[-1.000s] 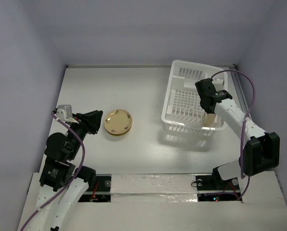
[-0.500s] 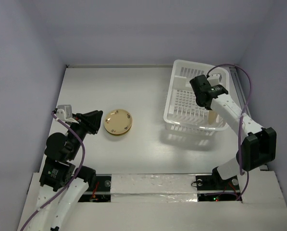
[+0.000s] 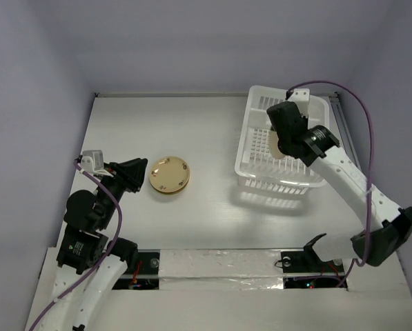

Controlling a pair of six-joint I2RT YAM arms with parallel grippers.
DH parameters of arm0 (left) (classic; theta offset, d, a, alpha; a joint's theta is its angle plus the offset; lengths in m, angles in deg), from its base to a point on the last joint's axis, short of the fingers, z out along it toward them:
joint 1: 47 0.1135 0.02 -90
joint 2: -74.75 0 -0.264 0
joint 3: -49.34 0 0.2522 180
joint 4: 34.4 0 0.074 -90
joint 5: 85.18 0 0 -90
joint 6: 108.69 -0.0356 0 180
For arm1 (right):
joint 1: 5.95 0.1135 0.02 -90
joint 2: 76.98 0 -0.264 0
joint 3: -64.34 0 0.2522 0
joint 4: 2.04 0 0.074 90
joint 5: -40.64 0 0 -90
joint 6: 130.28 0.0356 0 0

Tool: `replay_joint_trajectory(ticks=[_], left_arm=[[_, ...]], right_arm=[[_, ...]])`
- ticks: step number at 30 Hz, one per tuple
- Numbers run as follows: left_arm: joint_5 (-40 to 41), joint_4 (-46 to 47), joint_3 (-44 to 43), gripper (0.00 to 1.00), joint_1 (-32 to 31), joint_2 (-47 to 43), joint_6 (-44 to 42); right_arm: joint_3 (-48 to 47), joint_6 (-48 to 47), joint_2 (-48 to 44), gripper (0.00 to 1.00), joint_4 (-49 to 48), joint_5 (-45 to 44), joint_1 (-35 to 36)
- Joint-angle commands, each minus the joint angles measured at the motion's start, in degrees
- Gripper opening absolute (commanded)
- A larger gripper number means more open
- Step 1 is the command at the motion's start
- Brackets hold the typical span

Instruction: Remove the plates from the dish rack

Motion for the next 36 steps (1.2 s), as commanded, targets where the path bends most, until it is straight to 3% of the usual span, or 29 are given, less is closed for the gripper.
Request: replay_joint_trajectory(ticks=[1, 5, 7, 15, 22, 26, 29, 30, 33, 36], left_arm=[[0.85, 2.24, 0.45, 0.23, -0.33, 0.04, -0.39], [1.47, 2.32, 0.45, 0.23, -0.33, 0.4, -0.39], [1.64, 2.41, 0.45, 0.23, -0.33, 0.75, -0.47], [2.0, 2.15, 0.45, 0.34, 0.19, 1.01, -0.39], [1.82, 2.24, 0.54, 0.36, 0.19, 1.1, -0.39], [1.73, 2.15, 0.54, 0.39, 0.19, 1.01, -0.39], [1.65, 2.32, 0.54, 0.42, 0.19, 1.19, -0.3], [1.65, 2.24, 0.62, 0.44, 0.19, 1.1, -0.3], [1.47, 2.41, 0.63, 0.47, 0.19, 1.28, -0.21], [1.47, 2.41, 0.63, 0.48, 0.72, 1.36, -0.21]], right_arm=[[3.39, -2.04, -4.68, 0.0, -16.48, 18.61, 3.2], [9.11, 2.95, -3.65, 0.0, -33.34, 32.55, 8.12], [9.3, 4.8, 1.16, 0.0, -37.59, 38.6, 9.97], [-3.35, 9.29, 21.99, 0.0, -41.39, 40.84, 18.77], [-4.24, 14.91, 29.92, 0.0, -46.39, 46.2, 20.53], [-3.1, 17.37, 32.04, 0.09, -46.93, 45.85, 20.53], [-2.48, 17.56, 32.66, 0.3, -45.87, 44.89, 20.53], [-2.3, 17.47, 32.57, 0.43, -45.87, 44.71, 20.53], [-1.86, 16.94, 32.13, 0.6, -45.43, 44.53, 20.53], [-1.6, 15.98, 31.26, 0.68, -44.12, 43.65, 20.53]])
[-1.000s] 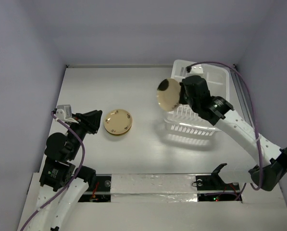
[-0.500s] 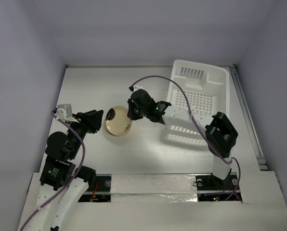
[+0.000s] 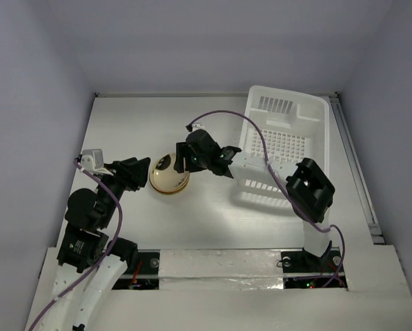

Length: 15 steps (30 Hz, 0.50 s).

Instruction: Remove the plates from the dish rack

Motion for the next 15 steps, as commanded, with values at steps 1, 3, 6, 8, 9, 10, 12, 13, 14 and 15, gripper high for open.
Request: replay_joint_trajectory(ticks=[1, 3, 6, 8, 9, 10, 12, 13, 14, 15], left_arm=[[-0.15, 2.54, 0.63, 0.49, 0.52, 0.73, -0.23], [-0.15, 2.46, 0.63, 0.56, 0.52, 0.73, -0.23], [-0.32, 2.72, 0.71, 0.67, 0.52, 0.73, -0.23], [-0.41, 3.07, 0.71, 0.72, 0.52, 0.73, -0.23], [-0.41, 3.07, 0.71, 0.76, 0.52, 0.56, -0.23], [-0.41, 3.16, 0.71, 0.78, 0.52, 0.55, -0.23], [-0.59, 3.07, 0.71, 0.83, 0.52, 0.64, -0.32], [-0.59, 3.07, 0.63, 0.85, 0.52, 0.55, -0.41], [-0.59, 2.98, 0.63, 0.86, 0.52, 0.55, -0.41], [-0.67, 2.9, 0.63, 0.89, 0.52, 0.21, -0.5]], right_arm=[[-0.57, -0.61, -2.45, 0.72, -1.54, -1.68, 0.59], [0.13, -1.58, -3.77, 0.84, -0.14, -4.22, 0.6], [0.83, -2.72, -7.1, 1.0, 1.89, -7.21, 1.12], [2.32, -3.25, -10.79, 1.0, 2.16, -9.67, 1.65], [3.2, -3.51, -12.37, 1.0, 1.98, -10.2, 1.65], [4.77, -3.6, -15.61, 1.0, 1.72, -10.56, 1.65], [6.71, -4.39, -19.66, 0.99, 1.02, -13.27, 1.65], [8.29, -4.74, -22.12, 0.94, 0.32, -14.68, 2.17], [11.87, -5.09, -27.71, 0.87, -1.17, -17.39, 2.18], [14.0, -5.19, -30.9, 0.51, -1.79, -18.98, 2.18]])
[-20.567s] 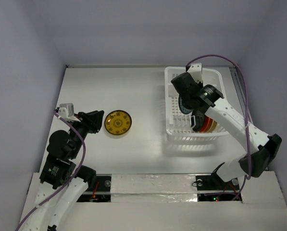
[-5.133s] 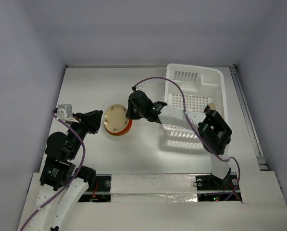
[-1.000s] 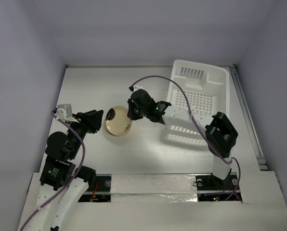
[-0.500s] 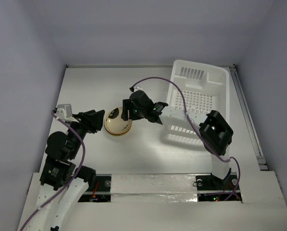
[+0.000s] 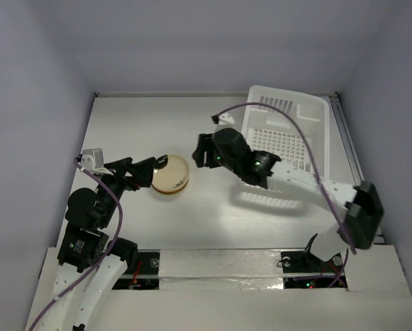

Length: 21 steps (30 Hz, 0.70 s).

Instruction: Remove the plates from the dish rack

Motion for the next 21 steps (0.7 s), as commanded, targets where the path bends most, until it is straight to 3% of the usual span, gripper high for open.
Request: replay_joint_trajectory(ticks=[1, 3, 7, 8, 9, 11, 12, 13, 15, 21], left_arm=[[-0.78, 2.85, 0.63, 0.9, 0.28, -0.1, -0.56], [-0.7, 2.85, 0.45, 0.94, 0.28, -0.19, -0.56], [0.09, 0.75, -3.05, 0.98, 0.28, 0.68, -1.09], [0.44, -0.3, -4.02, 0.98, 0.28, 0.95, -1.35], [0.44, -0.66, -4.82, 0.98, 0.28, 1.12, -1.7], [0.53, -0.84, -7.1, 0.98, 0.28, 1.74, -3.02], [0.97, -0.84, -7.72, 0.98, 0.28, 2.0, -3.46], [3.5, -0.67, -8.85, 0.98, 0.28, 2.7, -3.81], [4.66, -0.75, -9.83, 0.98, 0.28, 3.58, -4.34], [2.91, 1.44, -8.96, 0.97, 0.28, 4.55, -2.33]], right_arm=[[6.44, -1.25, -13.14, 0.3, -4.05, -9.33, 0.69], [14.17, -1.25, -25.53, 0.0, -6.15, -15.04, 0.69], [26.05, -1.6, -49.34, 0.01, -8.71, -23.13, 0.69], [27.37, -1.78, -53.74, 0.07, -8.45, -26.1, 0.69], [29.47, -2.56, -57.79, 0.3, -8.01, -27.44, 0.69], [30.46, -3.71, -67.12, 0.59, -7.4, -31.03, 0.69], [30.46, -3.97, -69.15, 0.78, -5.56, -32.45, 0.69], [29.85, -4.06, -71.6, 0.86, -4.5, -33.59, 0.69], [28.89, -3.8, -72.24, 0.98, -1.16, -36.85, 0.69], [28.26, -2.49, -69.78, 1.0, 2.28, -38.09, 0.69]])
